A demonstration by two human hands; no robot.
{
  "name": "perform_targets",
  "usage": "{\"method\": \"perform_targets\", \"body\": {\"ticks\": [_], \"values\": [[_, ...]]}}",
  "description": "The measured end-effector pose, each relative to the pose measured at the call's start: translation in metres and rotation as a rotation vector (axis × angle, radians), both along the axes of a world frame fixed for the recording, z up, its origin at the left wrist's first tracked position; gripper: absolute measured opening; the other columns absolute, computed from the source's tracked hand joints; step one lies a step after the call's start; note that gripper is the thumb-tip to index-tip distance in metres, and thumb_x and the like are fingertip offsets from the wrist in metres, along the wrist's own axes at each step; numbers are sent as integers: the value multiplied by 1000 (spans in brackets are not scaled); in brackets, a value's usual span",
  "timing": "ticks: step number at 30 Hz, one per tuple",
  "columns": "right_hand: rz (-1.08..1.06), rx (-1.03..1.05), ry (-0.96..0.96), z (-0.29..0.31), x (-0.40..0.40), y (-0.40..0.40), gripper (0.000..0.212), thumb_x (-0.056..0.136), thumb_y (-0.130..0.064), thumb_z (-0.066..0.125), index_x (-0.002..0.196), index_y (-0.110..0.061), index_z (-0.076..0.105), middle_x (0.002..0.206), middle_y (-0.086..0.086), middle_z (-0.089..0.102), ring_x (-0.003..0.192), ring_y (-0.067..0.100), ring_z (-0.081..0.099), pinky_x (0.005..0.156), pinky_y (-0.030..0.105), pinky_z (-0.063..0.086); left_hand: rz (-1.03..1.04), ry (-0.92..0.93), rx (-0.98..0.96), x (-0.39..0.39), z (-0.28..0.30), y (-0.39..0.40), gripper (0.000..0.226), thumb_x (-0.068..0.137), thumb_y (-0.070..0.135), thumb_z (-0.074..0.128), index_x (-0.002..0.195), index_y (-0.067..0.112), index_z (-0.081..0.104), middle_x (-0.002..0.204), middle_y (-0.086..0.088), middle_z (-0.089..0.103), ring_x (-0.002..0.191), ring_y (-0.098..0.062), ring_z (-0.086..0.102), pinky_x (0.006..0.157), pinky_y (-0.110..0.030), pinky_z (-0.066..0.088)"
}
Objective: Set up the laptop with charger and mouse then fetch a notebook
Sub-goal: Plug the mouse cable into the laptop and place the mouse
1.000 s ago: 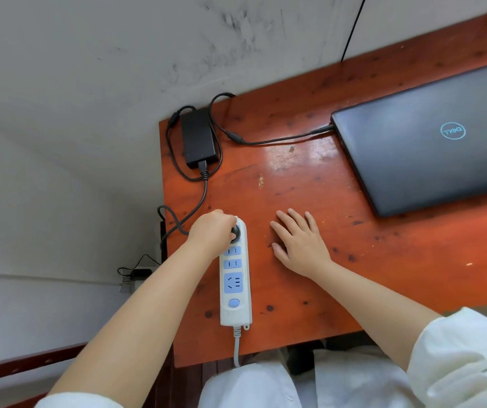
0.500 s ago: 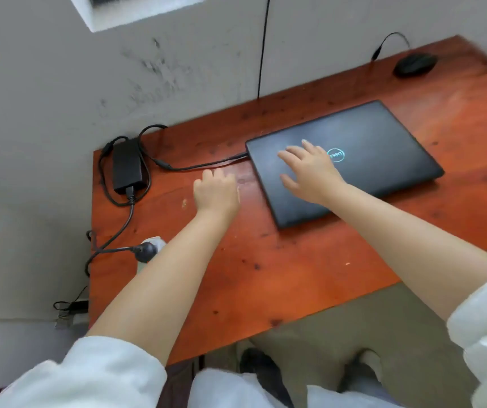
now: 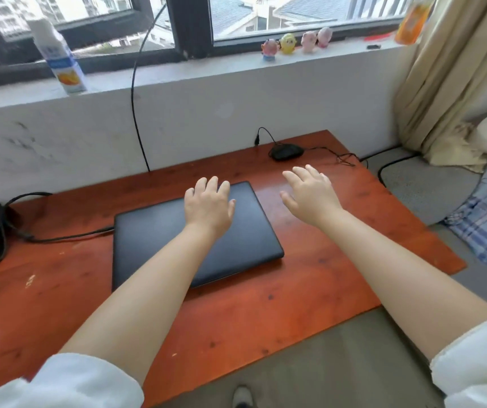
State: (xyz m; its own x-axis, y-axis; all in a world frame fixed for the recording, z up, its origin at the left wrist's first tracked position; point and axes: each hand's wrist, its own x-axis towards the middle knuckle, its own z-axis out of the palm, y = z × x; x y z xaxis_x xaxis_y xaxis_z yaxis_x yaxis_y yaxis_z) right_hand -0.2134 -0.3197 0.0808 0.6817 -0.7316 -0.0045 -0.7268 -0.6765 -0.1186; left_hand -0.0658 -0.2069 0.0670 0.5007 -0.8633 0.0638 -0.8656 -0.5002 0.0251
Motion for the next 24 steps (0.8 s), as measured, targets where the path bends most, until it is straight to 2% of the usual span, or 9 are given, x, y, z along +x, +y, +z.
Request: {"method": "perform_targets", "body": {"ticks": [6,10,16,19,24], "values": [[-55,43,28,-14,-7,-95,47,96,-27,40,140,-10,37,145,10,41,137,27,29,111,39,26,86,39,35,13,-17,-80,44,98,33,39,138,13,39,146,-7,39,136,-25,31,104,-38,34],[-83,132,87,-19,-6,-156,46,97,-27,40,140,-10,39,145,11,43,136,27,34,108,37,31,137,104,117,21,-39,-125,43,98,33,39,135,11,41,140,-7,45,131,-25,36,100,-37,36],[-45,310,42,-37,31,-231,43,97,-24,42,136,-7,45,138,15,51,128,29,44,104,36,38,237,245,208,16,-79,-152,44,98,35,38,135,10,39,138,-9,46,129,-26,38,102,-37,37],[-6,402,-31,-41,74,-260,46,97,-25,41,139,-6,41,138,16,51,129,31,44,104,34,36,341,298,206,16,-96,-148,48,99,35,37,140,10,34,147,-11,37,139,-25,29,110,-37,30],[38,542,-118,-62,154,-285,57,99,-29,36,147,-2,21,149,19,36,136,34,35,110,38,30,566,385,153,6,-121,-135,56,101,36,32,149,10,18,159,-11,11,148,-24,6,121,-37,10]]}}
